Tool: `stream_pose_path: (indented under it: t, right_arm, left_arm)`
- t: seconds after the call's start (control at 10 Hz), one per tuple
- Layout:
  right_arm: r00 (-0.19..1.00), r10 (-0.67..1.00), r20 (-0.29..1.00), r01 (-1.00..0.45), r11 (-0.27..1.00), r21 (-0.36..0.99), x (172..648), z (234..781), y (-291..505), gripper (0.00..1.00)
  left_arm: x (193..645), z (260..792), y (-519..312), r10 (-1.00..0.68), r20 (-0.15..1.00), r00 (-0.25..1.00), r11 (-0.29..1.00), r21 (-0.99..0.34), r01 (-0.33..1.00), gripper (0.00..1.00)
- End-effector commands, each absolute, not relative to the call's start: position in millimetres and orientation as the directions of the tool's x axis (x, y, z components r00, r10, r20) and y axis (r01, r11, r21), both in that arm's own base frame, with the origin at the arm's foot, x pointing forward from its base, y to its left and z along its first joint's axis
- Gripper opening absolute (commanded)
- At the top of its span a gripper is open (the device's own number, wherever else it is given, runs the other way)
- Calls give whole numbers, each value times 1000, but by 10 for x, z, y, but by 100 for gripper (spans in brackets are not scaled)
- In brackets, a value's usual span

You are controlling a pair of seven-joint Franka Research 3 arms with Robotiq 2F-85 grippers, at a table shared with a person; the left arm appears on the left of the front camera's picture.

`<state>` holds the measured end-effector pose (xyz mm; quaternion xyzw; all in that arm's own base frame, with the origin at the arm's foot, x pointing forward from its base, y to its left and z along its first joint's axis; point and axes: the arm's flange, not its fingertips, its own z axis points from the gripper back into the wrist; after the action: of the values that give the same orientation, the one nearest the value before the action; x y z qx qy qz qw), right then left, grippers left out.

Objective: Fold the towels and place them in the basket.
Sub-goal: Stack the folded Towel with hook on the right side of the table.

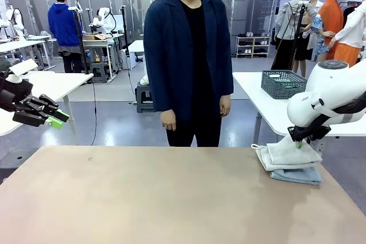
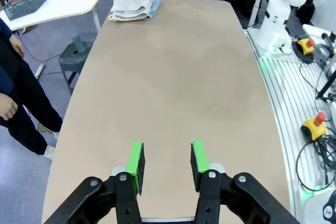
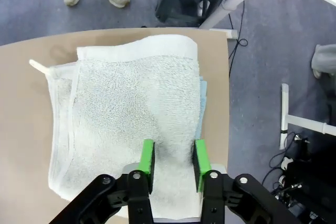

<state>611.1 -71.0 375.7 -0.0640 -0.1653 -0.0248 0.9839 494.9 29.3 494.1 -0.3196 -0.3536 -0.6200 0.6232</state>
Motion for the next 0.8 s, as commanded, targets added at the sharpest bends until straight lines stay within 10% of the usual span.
stream_pose_path:
  t: [0.0,0.1,0.2,0.3,0.7]
  right_arm:
    - [940,-28,340,71,991,-116,6028,3839,-759,54]
    - [940,-24,341,67,991,-114,5958,3957,-748,91]
    - [933,-17,361,64,991,-118,5854,4160,-711,74]
    - [918,-23,395,74,991,-115,5712,4426,-632,100]
    - [896,-71,438,154,976,-156,4652,5712,78,100]
  left_arm:
    - [4940,4946,295,-544,839,-27,21,45,999,47]
    - [4940,4946,295,-544,839,-27,21,45,999,47]
    - [4940,4946,295,-544,839,-27,21,45,999,47]
    - [4940,4946,295,-544,839,-27,21,45,999,47]
    - [4940,4946,295,-544,839,-27,21,45,999,47]
